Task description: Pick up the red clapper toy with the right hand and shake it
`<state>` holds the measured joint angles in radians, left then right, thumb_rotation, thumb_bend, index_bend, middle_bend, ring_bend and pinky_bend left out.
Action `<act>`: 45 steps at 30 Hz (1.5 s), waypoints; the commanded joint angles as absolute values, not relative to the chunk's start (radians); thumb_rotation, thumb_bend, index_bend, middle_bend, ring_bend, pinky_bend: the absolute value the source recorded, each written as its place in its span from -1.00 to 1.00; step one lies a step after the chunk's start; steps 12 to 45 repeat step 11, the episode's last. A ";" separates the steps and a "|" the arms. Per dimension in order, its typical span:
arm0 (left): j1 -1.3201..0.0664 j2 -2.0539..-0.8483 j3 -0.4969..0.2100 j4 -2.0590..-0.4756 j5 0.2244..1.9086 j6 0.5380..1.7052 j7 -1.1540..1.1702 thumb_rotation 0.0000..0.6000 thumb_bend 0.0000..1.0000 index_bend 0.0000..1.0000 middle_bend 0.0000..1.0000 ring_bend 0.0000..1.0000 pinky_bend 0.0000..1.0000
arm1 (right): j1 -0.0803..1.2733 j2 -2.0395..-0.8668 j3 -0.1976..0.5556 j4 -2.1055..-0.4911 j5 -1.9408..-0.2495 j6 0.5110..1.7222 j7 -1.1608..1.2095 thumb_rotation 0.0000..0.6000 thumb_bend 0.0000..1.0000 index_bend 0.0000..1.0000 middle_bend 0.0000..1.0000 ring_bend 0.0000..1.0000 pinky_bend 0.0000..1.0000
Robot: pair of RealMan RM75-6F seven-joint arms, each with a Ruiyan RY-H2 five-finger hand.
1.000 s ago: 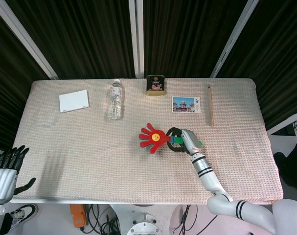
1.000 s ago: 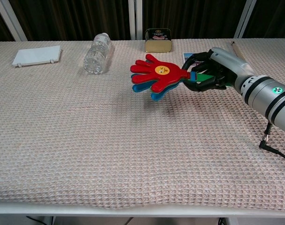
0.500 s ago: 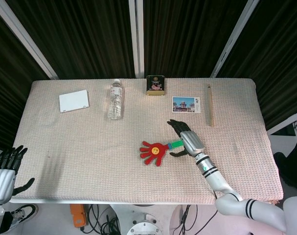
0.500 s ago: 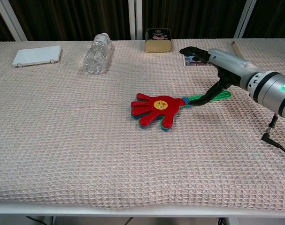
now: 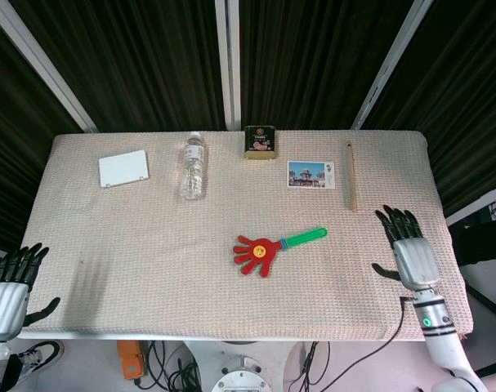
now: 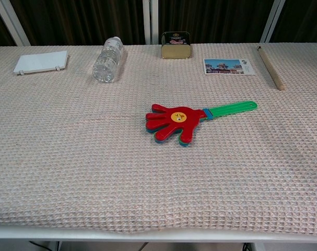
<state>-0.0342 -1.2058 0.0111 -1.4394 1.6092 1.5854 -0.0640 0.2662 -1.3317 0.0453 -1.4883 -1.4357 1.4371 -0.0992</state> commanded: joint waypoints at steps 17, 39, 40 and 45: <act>-0.040 -1.201 0.008 -1.446 1.611 1.583 -0.051 1.00 -0.64 -0.93 -1.00 -1.00 -1.00 | 0.043 -1.279 -0.007 -1.439 -1.397 1.609 -0.090 1.00 -0.95 -1.00 -1.00 -1.00 -1.00; -0.040 -1.201 0.008 -1.446 1.611 1.583 -0.051 1.00 -0.64 -0.93 -1.00 -1.00 -1.00 | 0.043 -1.279 -0.007 -1.439 -1.397 1.609 -0.090 1.00 -0.95 -1.00 -1.00 -1.00 -1.00; -0.040 -1.201 0.008 -1.446 1.611 1.583 -0.051 1.00 -0.64 -0.93 -1.00 -1.00 -1.00 | 0.043 -1.279 -0.007 -1.439 -1.397 1.609 -0.090 1.00 -0.95 -1.00 -1.00 -1.00 -1.00; -0.040 -1.201 0.008 -1.446 1.611 1.583 -0.051 1.00 -0.64 -0.93 -1.00 -1.00 -1.00 | 0.043 -1.279 -0.007 -1.439 -1.397 1.609 -0.090 1.00 -0.95 -1.00 -1.00 -1.00 -1.00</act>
